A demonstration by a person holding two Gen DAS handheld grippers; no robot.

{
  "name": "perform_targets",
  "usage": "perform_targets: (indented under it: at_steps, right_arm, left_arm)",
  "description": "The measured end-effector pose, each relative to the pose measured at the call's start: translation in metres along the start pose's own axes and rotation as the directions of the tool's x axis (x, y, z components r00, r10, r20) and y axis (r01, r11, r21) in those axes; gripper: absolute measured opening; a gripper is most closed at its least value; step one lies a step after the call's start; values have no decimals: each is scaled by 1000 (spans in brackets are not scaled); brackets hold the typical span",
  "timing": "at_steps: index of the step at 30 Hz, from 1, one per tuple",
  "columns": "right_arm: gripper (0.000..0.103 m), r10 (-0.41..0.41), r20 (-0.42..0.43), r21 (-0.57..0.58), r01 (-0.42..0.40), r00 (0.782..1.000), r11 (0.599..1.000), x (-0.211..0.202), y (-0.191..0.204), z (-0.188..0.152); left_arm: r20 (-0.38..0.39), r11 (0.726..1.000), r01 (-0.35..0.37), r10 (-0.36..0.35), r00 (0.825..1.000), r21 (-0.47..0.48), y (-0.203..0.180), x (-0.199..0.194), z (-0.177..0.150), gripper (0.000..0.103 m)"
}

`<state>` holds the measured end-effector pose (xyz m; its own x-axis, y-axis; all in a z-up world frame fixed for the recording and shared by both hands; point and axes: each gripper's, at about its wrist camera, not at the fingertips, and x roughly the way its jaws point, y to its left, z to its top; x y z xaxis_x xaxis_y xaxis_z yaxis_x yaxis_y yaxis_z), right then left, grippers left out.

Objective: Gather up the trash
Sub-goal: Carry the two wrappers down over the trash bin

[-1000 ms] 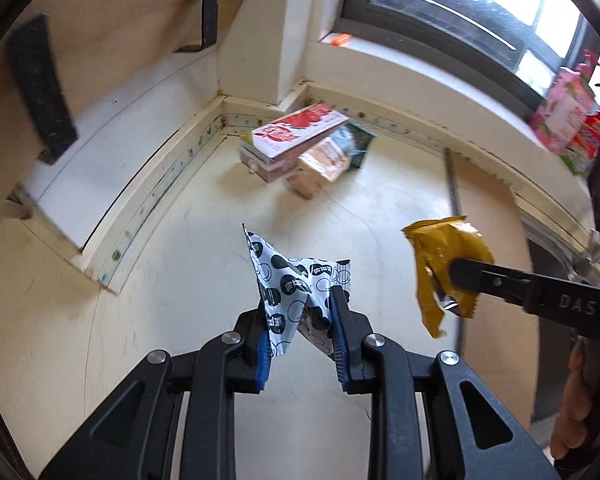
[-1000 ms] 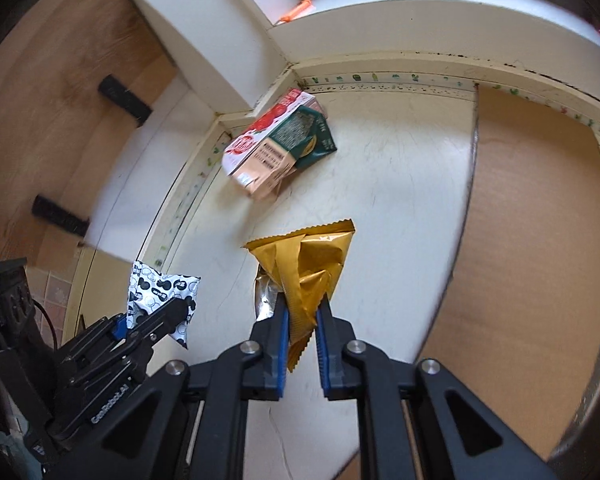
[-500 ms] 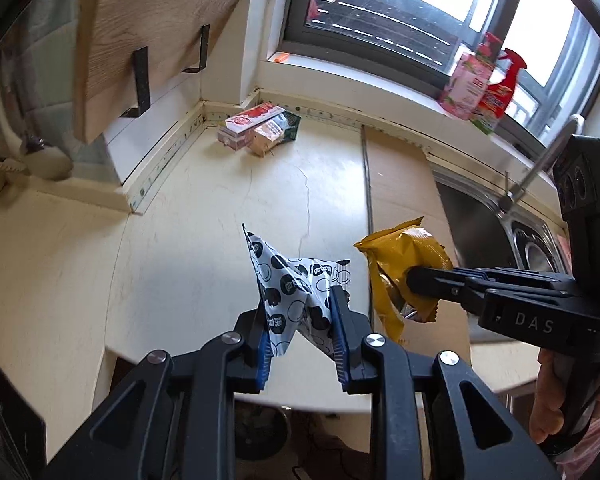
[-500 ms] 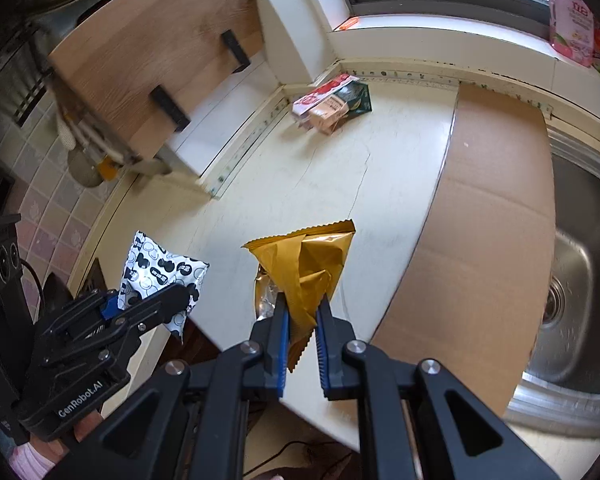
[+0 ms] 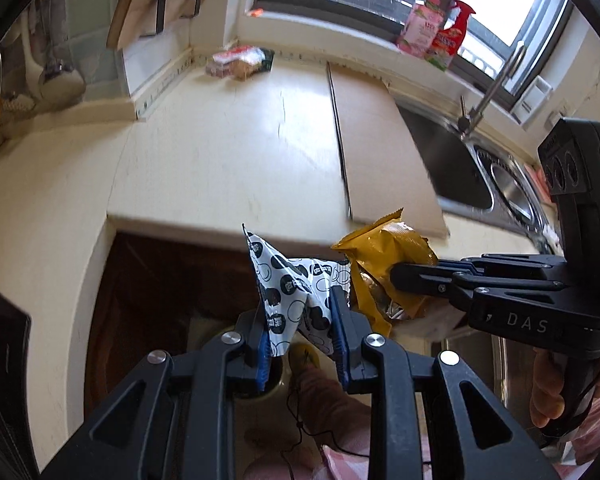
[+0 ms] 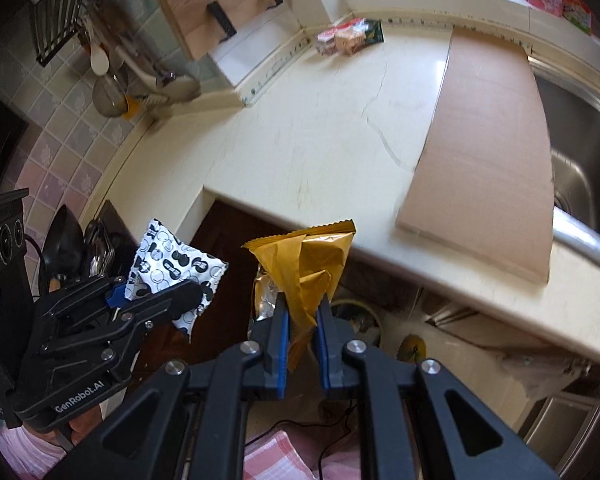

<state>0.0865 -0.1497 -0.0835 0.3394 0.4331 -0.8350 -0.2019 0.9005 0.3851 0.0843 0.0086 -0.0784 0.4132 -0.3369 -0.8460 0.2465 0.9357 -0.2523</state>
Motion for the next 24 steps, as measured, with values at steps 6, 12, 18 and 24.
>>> perform_targets:
  at_steps: [6,12,18,24]
  right_arm:
    - [12,-6,-64,22,8,998,1000,34,6,-44]
    - [12,-19,-146,57,28,989,998,96,-7,-77]
    - [12,-49,-193,36,56,980,998,179,-29,-102]
    - [14,-67,-252,23,75,966,997,272,-61,-126]
  left_arm:
    - [-92,1000,4,-5,996,-11,18,28,-53,23]
    - [-177,999,-18,8,984,-52,43,78,-94,23]
    - [-226,994,-29,5,974,-104,75,148,-136,23]
    - [-283,985,-69,21,959,-159,114,238,-176,24]
